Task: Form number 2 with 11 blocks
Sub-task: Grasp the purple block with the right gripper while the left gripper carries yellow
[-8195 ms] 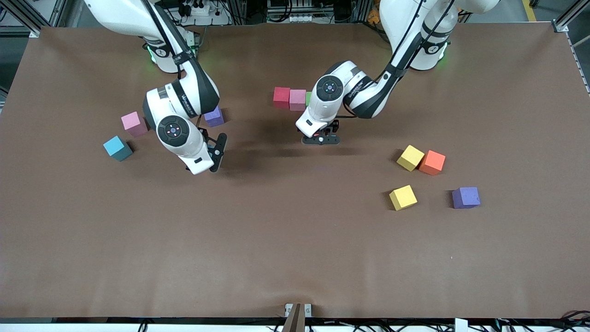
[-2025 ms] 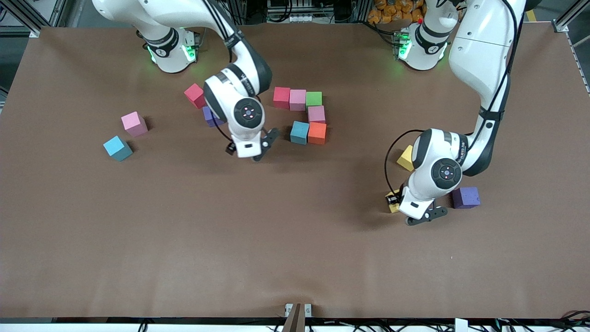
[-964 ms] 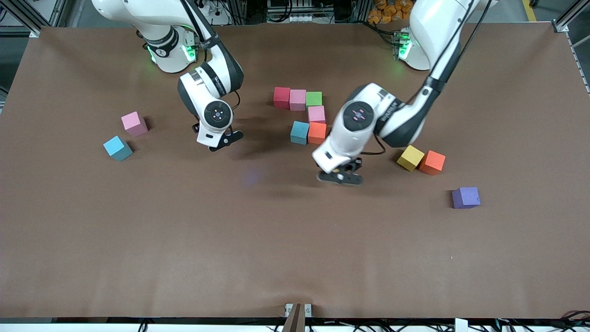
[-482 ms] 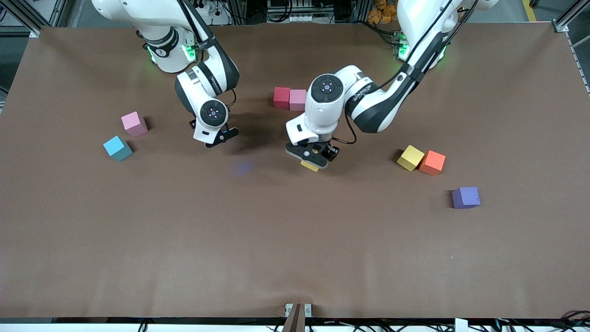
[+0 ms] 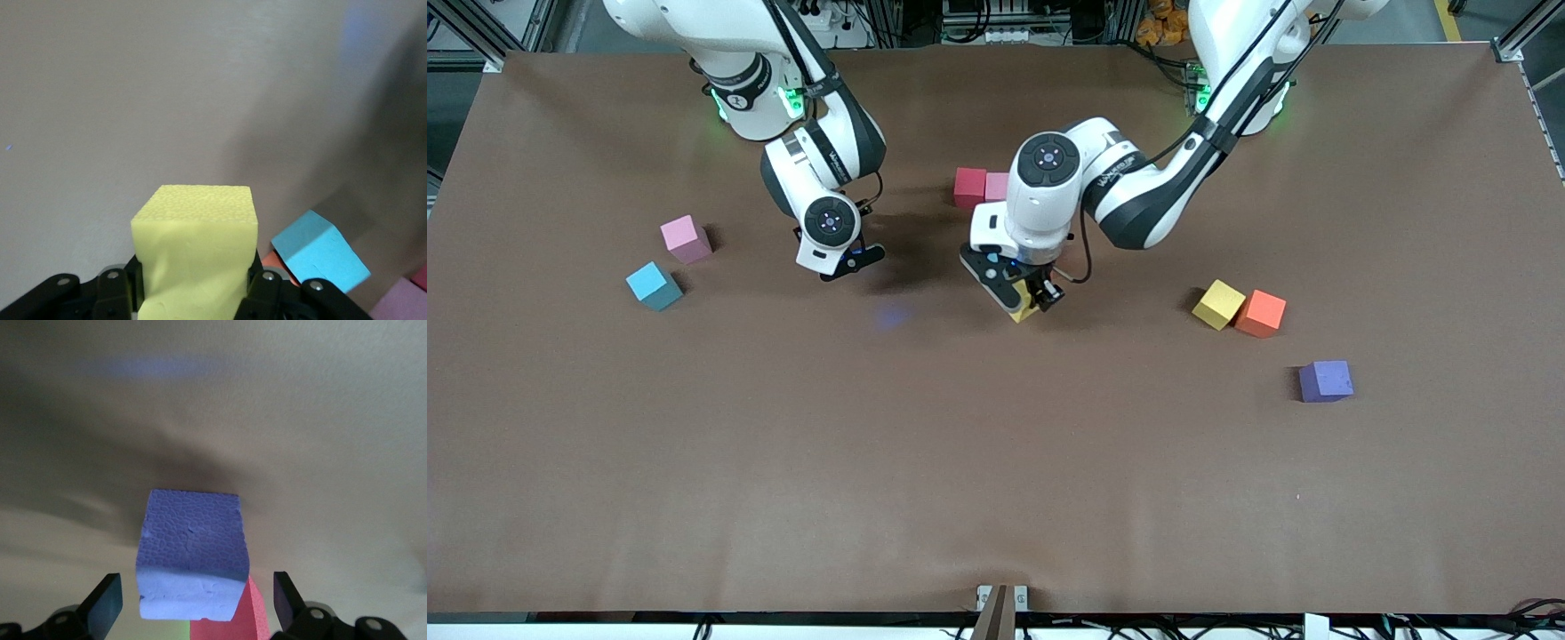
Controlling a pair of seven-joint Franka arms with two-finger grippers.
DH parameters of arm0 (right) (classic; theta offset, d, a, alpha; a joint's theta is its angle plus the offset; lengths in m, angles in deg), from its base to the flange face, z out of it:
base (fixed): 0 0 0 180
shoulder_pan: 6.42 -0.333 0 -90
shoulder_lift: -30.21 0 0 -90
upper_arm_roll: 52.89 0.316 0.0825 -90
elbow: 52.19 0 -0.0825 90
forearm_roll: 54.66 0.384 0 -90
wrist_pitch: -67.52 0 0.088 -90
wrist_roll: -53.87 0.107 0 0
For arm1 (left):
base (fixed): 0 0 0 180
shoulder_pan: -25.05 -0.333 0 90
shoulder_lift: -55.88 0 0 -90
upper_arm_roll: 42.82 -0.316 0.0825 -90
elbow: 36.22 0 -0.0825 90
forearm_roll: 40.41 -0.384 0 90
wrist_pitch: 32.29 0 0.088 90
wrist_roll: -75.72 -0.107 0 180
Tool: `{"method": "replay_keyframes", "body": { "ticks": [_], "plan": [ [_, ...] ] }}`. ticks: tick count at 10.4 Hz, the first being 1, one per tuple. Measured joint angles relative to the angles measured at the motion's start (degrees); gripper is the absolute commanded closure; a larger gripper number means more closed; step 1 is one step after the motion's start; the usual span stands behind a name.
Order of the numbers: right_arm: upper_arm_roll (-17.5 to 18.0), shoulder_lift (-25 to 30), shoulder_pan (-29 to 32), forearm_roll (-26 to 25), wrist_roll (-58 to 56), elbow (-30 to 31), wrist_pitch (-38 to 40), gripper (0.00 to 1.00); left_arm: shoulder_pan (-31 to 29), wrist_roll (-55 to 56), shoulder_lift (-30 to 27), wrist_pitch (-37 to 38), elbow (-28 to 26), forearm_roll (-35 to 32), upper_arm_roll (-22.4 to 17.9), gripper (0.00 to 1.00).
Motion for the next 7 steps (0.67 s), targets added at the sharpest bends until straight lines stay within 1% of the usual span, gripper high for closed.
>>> {"method": "replay_keyframes", "body": {
  "ticks": [1, 3, 4, 5, 6, 7],
  "plan": [
    [0.00, 0.02, 0.12, 0.70, 0.00, 0.38, 0.00, 0.00, 0.10, -2.28, 0.01, 0.03, -0.14, -0.02, 0.77, 0.63],
    [0.00, 0.03, 0.33, 1.12, 0.00, 1.03, -0.07, 0.00, 0.34, -6.50, 0.01, 0.26, -0.24, -0.33, 2.08, 0.62],
    [0.00, 0.03, 0.39, 1.16, 0.00, 1.25, -0.25, 0.14, 0.66, -7.11, 0.01, 0.83, -0.25, -1.31, 2.64, 0.62],
    [0.00, 0.03, 0.42, 1.18, 0.00, 1.40, -0.54, 0.48, 1.25, -7.44, 0.02, 1.20, -0.29, -2.96, 2.87, 0.62],
    [0.00, 0.03, 0.43, 1.18, 0.00, 1.46, -1.00, 0.78, 1.99, -7.58, 0.08, 1.46, -0.41, -4.72, 3.15, 0.62],
    [0.01, 0.03, 0.45, 1.19, 0.00, 1.48, -1.30, 0.95, 2.85, -7.65, 0.15, 1.54, -0.63, -5.99, 3.23, 0.61]
  ]
}}
